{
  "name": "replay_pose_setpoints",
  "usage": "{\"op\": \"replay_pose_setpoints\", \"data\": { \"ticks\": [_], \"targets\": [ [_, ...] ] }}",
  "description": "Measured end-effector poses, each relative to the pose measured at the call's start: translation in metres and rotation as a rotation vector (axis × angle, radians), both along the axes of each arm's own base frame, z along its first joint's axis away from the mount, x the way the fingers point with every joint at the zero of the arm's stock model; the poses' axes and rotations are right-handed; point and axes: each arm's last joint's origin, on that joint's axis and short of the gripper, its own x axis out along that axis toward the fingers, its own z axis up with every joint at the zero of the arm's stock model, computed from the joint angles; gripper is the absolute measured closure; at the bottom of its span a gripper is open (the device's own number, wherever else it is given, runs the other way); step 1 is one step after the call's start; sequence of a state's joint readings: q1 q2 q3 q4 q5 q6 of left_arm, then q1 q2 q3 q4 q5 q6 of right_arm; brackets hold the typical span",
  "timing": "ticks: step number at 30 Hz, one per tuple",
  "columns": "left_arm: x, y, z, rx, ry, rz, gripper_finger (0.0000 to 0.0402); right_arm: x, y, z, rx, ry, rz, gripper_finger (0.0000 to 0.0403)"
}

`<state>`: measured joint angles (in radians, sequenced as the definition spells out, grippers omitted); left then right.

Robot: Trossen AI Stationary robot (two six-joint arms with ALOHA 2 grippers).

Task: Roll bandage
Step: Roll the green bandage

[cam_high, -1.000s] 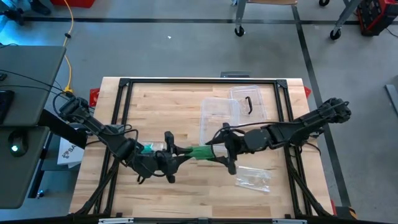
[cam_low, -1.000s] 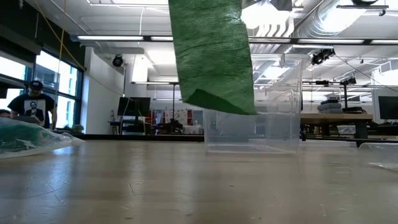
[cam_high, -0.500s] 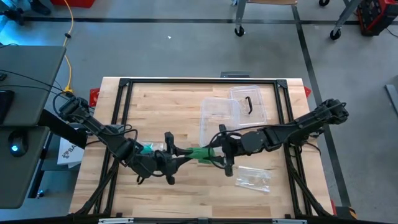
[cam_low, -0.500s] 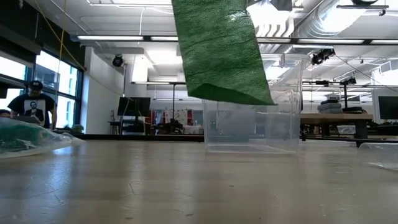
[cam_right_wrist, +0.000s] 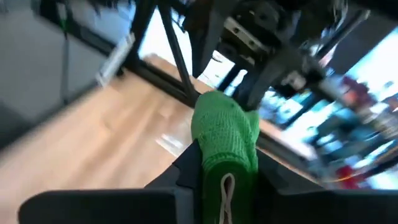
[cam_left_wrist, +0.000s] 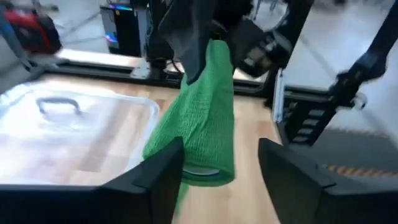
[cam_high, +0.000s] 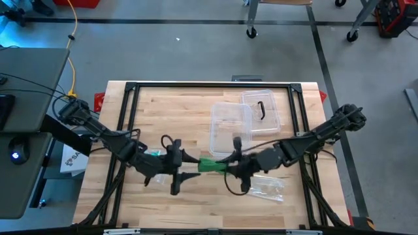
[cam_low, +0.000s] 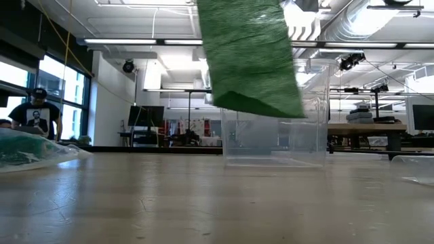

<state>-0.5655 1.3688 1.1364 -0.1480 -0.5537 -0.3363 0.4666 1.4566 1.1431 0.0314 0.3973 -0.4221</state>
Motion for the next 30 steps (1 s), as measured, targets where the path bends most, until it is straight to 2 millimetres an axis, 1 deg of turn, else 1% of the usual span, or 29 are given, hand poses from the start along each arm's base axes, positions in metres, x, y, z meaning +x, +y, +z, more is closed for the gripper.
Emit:
{"op": "replay_pose_setpoints", "data": {
  "ticks": [3, 5, 8, 11, 14, 16, 18, 19, 23, 25, 27, 30],
  "targets": [
    [0.005, 0.006, -0.008, -0.101, -0.031, 0.014, 0.0174, -0.004, 0.009, -0.003, -0.174, -0.004, -0.020, 0.0334],
    [0.008, 0.011, -0.013, -0.149, -0.053, 0.027, 0.0167, -0.007, 0.015, -0.004, -0.259, -0.007, -0.044, 0.0335],
    [0.012, 0.018, -0.017, -0.157, -0.056, 0.049, 0.0164, -0.010, 0.022, -0.006, -0.361, -0.004, -0.065, 0.0336],
    [0.014, 0.023, -0.019, -0.154, -0.048, 0.063, 0.0163, -0.014, 0.028, -0.006, -0.405, -0.007, -0.076, 0.0336],
    [0.012, 0.024, -0.023, -0.141, -0.010, 0.053, 0.0163, -0.018, 0.033, -0.002, -0.425, -0.029, -0.099, 0.0336],
    [0.007, 0.026, -0.020, -0.134, -0.004, 0.054, 0.0162, -0.020, 0.036, -0.001, -0.436, -0.031, -0.093, 0.0336],
    [0.005, 0.025, -0.015, -0.089, -0.017, 0.032, 0.0162, -0.021, 0.038, -0.002, -0.435, -0.034, -0.085, 0.0336],
    [0.004, 0.023, -0.015, -0.039, -0.014, 0.009, 0.0162, -0.022, 0.039, -0.001, -0.430, -0.041, -0.085, 0.0336],
    [0.001, 0.013, -0.020, 0.266, 0.006, -0.111, 0.0162, -0.021, 0.039, 0.003, -0.402, -0.074, -0.085, 0.0336],
    [0.003, 0.009, -0.023, 0.373, 0.010, -0.093, 0.0162, -0.020, 0.040, 0.005, -0.383, -0.097, -0.085, 0.0336],
    [0.009, 0.010, -0.029, 0.409, 0.016, -0.022, 0.0162, -0.020, 0.040, 0.008, -0.364, -0.120, -0.089, 0.0336],
    [0.021, 0.012, -0.033, 0.387, -0.018, 0.032, 0.0162, -0.020, 0.041, 0.010, -0.353, -0.142, -0.087, 0.0336]
  ]
}}
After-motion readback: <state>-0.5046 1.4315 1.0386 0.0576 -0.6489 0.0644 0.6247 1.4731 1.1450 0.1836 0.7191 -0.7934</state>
